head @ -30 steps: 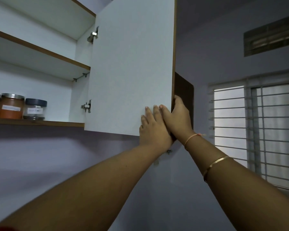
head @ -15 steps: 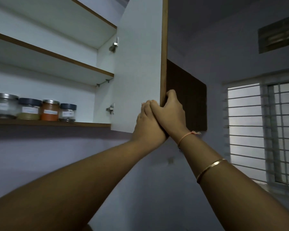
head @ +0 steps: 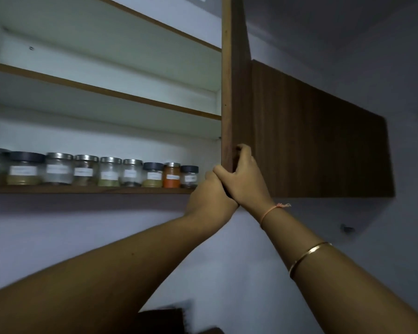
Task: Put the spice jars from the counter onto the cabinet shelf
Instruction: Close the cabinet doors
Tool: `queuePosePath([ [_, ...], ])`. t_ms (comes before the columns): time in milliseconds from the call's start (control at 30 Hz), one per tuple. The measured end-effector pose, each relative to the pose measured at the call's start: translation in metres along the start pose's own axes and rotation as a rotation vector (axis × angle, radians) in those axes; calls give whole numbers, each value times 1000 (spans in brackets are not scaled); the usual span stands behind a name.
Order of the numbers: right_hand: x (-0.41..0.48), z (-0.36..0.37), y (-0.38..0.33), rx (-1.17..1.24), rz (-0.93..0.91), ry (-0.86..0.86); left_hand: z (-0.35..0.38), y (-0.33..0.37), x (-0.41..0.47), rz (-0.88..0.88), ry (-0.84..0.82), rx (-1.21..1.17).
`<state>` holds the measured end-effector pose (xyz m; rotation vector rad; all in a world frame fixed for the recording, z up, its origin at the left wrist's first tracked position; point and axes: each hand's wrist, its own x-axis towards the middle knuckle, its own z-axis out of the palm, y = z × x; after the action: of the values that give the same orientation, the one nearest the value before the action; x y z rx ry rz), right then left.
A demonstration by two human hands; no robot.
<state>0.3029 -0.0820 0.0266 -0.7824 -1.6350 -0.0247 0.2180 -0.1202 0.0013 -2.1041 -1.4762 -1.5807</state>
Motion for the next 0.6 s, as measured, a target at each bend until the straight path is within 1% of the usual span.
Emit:
queuePosePath([
  [167,7,54,-9,-68,10,-73,-26,-43,4,-82,24,18],
  [267,16,84,-10,-172,0,-113,-38,-68,11,-124,18,79],
  [367,25,116,-9,-270,-37,-131,-48,-93,22,-180,9,212],
  [500,36,159,-6,-289,-70,-141,-56,-129,42,-179,-2,363],
  [600,46,187,-3,-291,-101,-136,-62,-158,60,-255,-40,556],
])
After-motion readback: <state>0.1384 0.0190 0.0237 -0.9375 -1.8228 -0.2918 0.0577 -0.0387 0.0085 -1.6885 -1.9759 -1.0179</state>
